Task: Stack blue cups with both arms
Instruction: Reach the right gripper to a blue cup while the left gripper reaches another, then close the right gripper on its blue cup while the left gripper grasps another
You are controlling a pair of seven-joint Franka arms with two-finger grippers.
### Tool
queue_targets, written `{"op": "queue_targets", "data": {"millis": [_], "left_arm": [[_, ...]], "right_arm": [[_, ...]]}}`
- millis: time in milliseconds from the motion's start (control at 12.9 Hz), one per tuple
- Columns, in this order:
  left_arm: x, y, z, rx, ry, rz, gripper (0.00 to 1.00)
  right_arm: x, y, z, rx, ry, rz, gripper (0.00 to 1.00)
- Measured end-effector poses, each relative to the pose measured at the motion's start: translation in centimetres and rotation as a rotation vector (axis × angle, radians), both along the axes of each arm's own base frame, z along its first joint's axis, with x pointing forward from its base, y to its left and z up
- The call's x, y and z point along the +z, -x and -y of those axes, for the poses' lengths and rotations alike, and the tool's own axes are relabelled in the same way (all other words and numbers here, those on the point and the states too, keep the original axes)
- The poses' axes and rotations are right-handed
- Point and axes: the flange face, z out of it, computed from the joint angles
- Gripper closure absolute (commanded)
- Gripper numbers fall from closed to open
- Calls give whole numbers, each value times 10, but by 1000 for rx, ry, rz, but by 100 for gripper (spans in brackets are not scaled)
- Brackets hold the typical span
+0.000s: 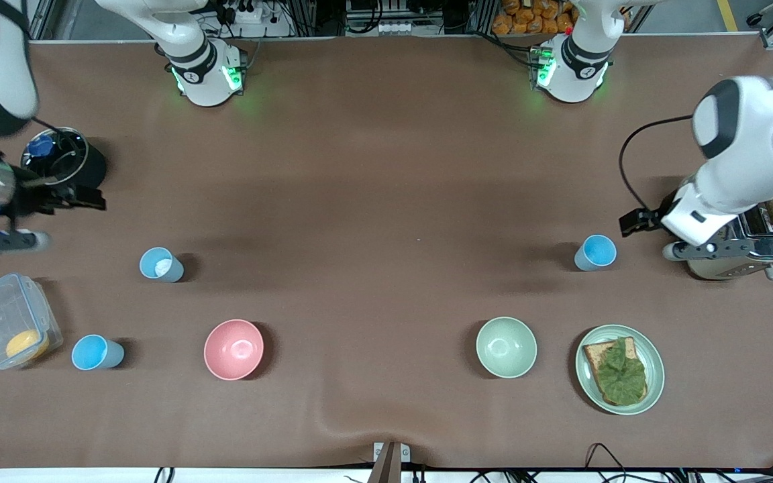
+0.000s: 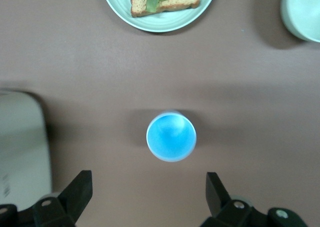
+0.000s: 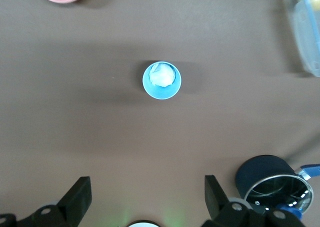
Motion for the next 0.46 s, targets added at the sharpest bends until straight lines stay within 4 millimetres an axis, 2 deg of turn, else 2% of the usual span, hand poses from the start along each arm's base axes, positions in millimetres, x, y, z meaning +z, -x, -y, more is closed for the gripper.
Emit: {"op": "queue_targets", "data": {"millis": [155, 465], "left_arm": [[-34, 14, -2, 0, 2, 8, 0], [-70, 16, -1, -4, 7, 3, 0]], "right_arm": [[-42, -15, 0, 6, 2, -29, 0], [-143, -39, -14, 4, 17, -26, 0]]}}
